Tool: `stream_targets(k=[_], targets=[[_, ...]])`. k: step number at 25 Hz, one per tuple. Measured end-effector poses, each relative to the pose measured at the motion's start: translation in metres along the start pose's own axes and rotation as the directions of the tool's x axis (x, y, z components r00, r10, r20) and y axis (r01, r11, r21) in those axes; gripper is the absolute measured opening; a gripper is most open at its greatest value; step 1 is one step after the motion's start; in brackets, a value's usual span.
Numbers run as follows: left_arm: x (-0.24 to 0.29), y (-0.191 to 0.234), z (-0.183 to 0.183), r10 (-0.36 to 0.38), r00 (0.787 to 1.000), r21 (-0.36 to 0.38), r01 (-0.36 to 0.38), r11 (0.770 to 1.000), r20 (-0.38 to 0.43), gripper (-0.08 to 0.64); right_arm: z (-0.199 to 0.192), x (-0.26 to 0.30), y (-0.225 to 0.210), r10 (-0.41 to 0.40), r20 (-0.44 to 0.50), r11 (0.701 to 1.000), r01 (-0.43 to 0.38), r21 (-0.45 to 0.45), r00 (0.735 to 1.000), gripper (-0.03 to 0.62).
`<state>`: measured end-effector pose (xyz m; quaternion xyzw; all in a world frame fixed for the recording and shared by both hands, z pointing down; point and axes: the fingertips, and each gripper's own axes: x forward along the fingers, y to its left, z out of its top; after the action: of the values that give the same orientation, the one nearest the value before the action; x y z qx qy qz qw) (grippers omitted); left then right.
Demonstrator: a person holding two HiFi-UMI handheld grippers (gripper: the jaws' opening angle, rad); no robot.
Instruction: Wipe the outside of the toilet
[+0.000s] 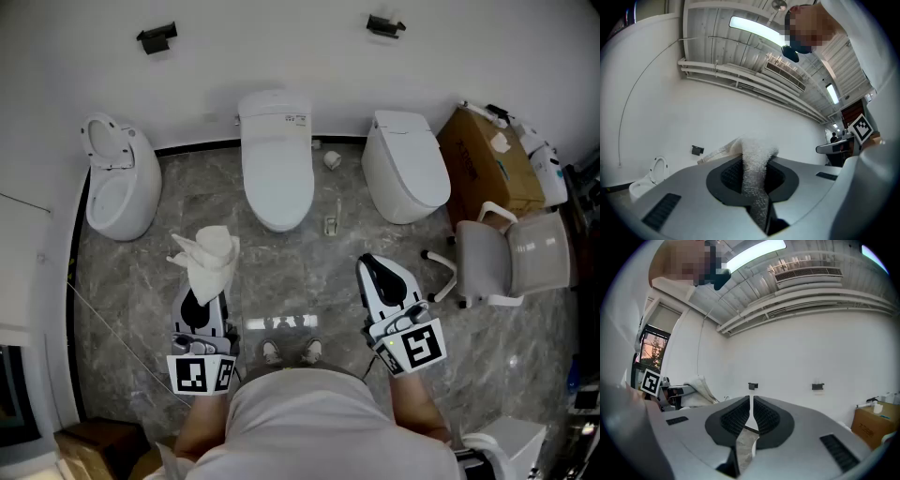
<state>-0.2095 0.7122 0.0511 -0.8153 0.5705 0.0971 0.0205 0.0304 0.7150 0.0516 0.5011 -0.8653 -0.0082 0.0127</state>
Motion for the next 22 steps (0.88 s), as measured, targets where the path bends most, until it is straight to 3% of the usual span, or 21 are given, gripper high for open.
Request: stream_targets(k=[9, 15, 22], targets=[[0.002, 0.004, -0.006, 0.016, 1.0, 0.015, -0.016, 1.0, -0.024, 0.061, -0.011, 0.005, -0.002, 0.043, -0.012, 0.998, -0.042, 0.049, 0.999, 0.052], [-0.006, 0.029, -0.021, 0.006, 0.999, -0.001, -0.006, 1.0, -0.039, 0.061, -0.02, 0.02, 0.022, 0.036, -0.019, 0.999, -0.036, 0.041, 0.999, 0.052], [-0.018, 0.062, -0.032, -0.067, 0.997, -0.038, 0.066, 0.997, -0.035, 0.061, -0.039, 0.048, 0.063, 0.041, -0.076, 0.999, -0.039, 0.026, 0.996, 0.052]])
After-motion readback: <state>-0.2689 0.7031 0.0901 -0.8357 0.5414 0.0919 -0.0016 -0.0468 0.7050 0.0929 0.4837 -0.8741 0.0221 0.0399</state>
